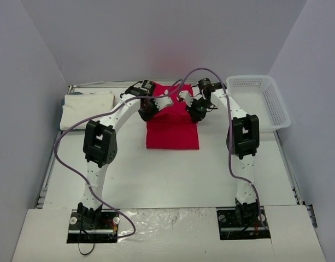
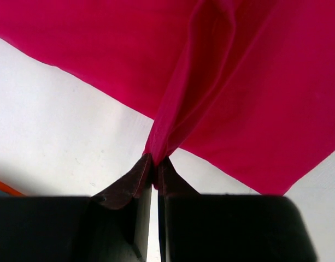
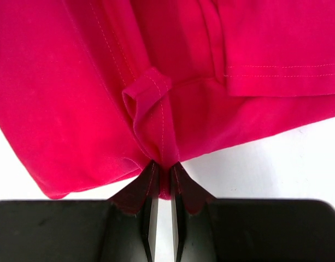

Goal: Fold and stack the t-shirts
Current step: Fold the folded rectangular tshirt in 1/3 of the way

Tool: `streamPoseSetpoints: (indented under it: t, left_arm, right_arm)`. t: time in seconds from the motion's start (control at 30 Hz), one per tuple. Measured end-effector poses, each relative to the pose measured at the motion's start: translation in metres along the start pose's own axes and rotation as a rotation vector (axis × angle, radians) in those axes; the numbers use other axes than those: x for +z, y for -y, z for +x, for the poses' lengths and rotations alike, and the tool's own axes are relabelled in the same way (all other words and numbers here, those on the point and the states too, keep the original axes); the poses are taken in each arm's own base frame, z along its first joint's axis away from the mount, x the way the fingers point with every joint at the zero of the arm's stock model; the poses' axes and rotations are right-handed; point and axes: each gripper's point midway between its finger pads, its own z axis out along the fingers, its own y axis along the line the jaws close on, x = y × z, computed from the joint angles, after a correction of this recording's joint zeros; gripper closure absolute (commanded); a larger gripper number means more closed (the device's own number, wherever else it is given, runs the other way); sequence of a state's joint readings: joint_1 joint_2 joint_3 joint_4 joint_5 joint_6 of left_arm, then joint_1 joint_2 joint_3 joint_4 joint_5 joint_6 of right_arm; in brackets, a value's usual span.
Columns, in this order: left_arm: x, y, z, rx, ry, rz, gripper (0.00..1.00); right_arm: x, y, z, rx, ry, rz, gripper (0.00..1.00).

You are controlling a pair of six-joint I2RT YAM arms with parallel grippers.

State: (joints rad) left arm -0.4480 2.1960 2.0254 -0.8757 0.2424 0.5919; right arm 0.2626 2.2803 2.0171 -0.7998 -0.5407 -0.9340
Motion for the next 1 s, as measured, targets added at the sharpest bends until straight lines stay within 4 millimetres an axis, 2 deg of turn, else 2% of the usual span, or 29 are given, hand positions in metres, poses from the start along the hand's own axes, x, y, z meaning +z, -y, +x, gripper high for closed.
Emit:
streamPoseSetpoints:
  t: [0.13,0.17,0.23,0.37,0.5,0.7,0.9,1.0]
  left_arm:
    - [0.001,-0.006,-0.003,0.004,0.010,-0.015,0.97]
    - [0.002,-0.007,-0.003,0.006,0.013,-0.019,0.92]
    - [0.006,-0.010,-0.004,0.011,0.015,-0.030,0.89]
    - [0.019,-0.017,-0.001,0.029,0.007,-0.047,0.85]
    - [0.028,-0.027,-0.002,0.037,0.011,-0.081,0.83]
    - [0.015,-0.041,-0.010,0.049,0.058,-0.144,0.79]
    - [-0.017,-0.042,-0.015,0.070,0.103,-0.209,0.79]
    - [-0.036,-0.029,-0.007,0.063,0.124,-0.213,0.79]
  right_arm:
    - [0.004,0.004,0.000,0.014,0.004,0.006,0.91]
    - [0.005,0.005,-0.001,0.017,0.005,0.009,0.73]
    - [0.007,0.011,-0.001,0.026,0.007,0.028,0.57]
    - [0.009,0.028,0.001,0.052,-0.002,0.095,0.52]
    - [0.010,0.045,0.007,0.085,-0.023,0.167,0.51]
    - [0.008,0.058,0.008,0.121,-0.029,0.241,0.50]
    - [0.001,0.038,0.023,0.164,-0.059,0.234,0.50]
    - [-0.009,0.018,0.027,0.179,-0.054,0.215,0.49]
